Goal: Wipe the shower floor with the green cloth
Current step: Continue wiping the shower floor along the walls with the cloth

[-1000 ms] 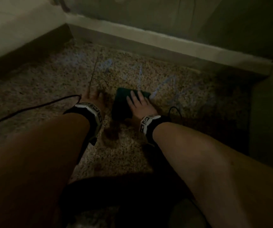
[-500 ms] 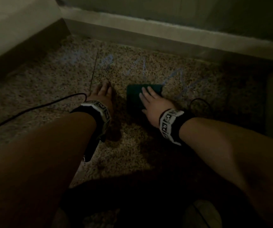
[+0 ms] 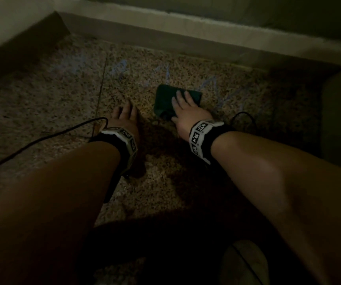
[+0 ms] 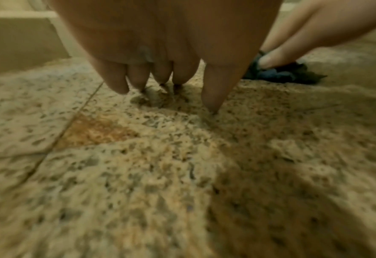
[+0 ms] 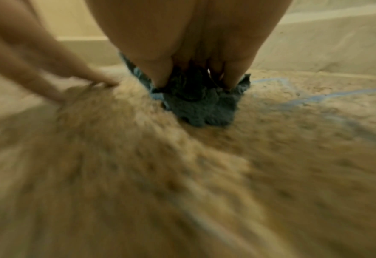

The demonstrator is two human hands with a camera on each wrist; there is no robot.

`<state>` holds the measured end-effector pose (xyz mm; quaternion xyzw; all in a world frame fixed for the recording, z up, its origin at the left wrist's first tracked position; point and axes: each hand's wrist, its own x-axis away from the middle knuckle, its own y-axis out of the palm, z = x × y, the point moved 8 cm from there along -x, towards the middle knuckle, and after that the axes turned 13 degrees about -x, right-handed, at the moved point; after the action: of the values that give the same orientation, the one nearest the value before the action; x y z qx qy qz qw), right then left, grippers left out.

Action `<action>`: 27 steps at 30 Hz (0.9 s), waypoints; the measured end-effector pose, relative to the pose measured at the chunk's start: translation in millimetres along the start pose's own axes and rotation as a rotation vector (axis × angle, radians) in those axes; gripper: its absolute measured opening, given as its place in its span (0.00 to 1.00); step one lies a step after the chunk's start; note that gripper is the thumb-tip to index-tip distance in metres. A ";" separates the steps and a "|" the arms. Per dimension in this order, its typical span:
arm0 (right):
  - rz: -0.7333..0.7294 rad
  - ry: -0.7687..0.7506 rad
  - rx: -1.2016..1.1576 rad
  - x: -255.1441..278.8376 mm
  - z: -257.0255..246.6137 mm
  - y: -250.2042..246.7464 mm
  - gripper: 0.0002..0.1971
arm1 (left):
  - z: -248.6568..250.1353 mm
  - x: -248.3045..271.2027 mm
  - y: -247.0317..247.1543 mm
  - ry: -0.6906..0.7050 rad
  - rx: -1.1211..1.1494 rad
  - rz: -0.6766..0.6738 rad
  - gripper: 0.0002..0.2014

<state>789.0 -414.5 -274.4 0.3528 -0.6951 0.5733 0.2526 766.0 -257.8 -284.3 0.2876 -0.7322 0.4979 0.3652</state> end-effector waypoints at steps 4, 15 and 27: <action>-0.041 -0.059 0.053 22.5 21.5 20.0 0.29 | 10.0 4.5 -2.6 0.011 0.033 0.057 0.41; 0.061 -0.014 -0.062 15.1 42.9 8.1 0.29 | 58.8 -3.1 -18.4 -0.003 -0.171 0.036 0.48; 0.014 -0.044 0.063 38.8 71.0 28.9 0.30 | 59.1 4.2 -19.8 0.023 -0.123 0.065 0.44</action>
<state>746.0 -488.8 -278.2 0.3682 -0.6845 0.5886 0.2222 764.5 -320.2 -284.6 0.2348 -0.7661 0.4668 0.3744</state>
